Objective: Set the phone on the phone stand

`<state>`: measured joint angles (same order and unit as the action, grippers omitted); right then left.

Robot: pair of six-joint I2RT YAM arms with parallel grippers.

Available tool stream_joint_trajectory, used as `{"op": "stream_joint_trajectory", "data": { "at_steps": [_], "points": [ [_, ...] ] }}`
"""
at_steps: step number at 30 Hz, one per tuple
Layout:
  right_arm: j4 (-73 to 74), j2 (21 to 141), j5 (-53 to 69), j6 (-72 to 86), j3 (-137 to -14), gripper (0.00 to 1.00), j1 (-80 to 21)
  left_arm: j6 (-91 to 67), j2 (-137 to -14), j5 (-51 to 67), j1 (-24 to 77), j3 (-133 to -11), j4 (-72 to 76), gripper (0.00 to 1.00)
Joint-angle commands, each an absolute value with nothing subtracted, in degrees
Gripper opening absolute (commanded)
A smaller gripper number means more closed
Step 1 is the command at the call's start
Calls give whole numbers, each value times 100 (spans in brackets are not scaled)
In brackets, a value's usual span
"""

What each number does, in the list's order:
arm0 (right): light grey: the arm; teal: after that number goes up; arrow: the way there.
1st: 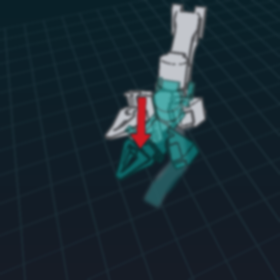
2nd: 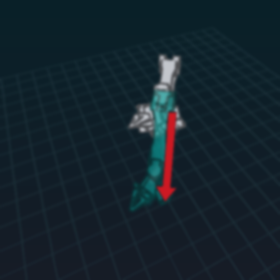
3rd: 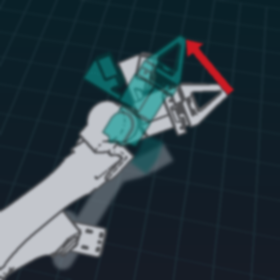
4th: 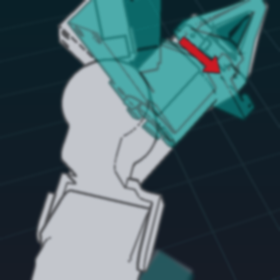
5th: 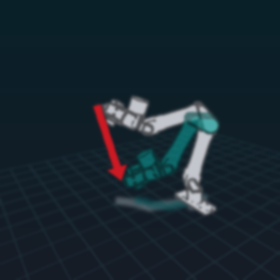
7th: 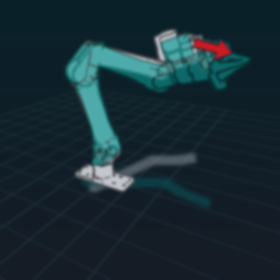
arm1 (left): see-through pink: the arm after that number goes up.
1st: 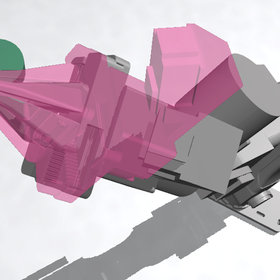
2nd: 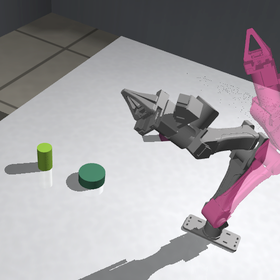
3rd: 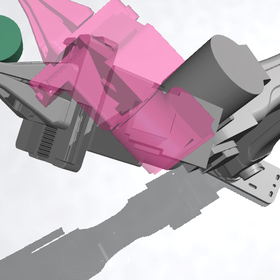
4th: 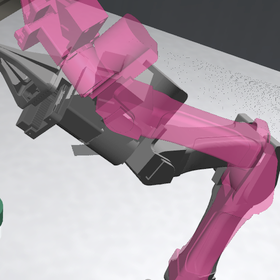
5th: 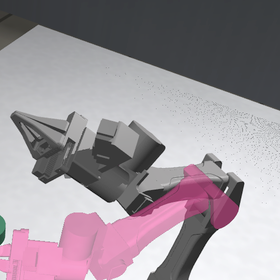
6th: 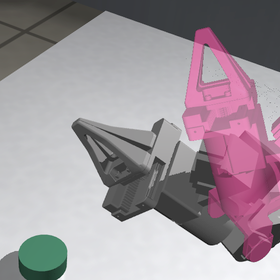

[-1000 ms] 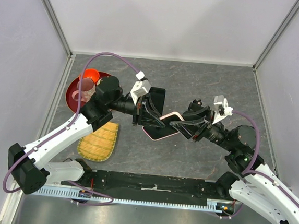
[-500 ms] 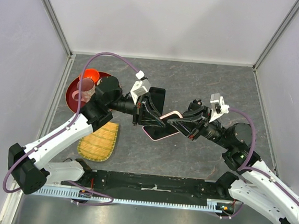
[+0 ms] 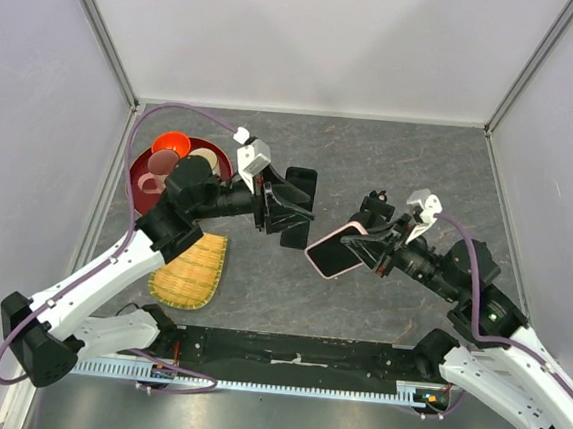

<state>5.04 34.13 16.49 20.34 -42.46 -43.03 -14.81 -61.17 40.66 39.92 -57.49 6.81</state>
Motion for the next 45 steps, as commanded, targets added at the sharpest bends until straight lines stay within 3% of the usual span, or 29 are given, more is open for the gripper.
{"op": "stream_joint_trajectory", "data": {
  "at_steps": [1, 4, 9, 16, 26, 38, 45],
  "points": [
    [2116, 2805, -6, 1652, -5245, 0, -4324, -1195, -5871, 2586, 4017, -5467, 975, 52],
    [2907, 2497, -1376, 1828, -5544, 0, -4315, -1117, -6046, 2243, 4200, -5405, 984, 49],
    [3901, 2180, -3212, 2258, -5967, 0, -4315, -756, -6608, 1355, 4973, -5528, 791, 52],
    [4508, 2118, -4068, 2698, -6161, 0, -4315, -712, -7917, -840, 5905, -6064, 1158, 48],
    [4606, 1987, -3323, 2198, -6425, 0, -4315, -844, -9491, -1722, 6021, -6653, 1889, 46],
    [4263, 1881, -2435, 1600, -6284, 0, -4315, -738, -10177, -1977, 6021, -7198, 2136, 43],
    [4219, 1969, -2285, 1459, -6249, 0, -4315, -668, -10301, -1977, 6021, -7286, 2144, 34]
  ]
}}
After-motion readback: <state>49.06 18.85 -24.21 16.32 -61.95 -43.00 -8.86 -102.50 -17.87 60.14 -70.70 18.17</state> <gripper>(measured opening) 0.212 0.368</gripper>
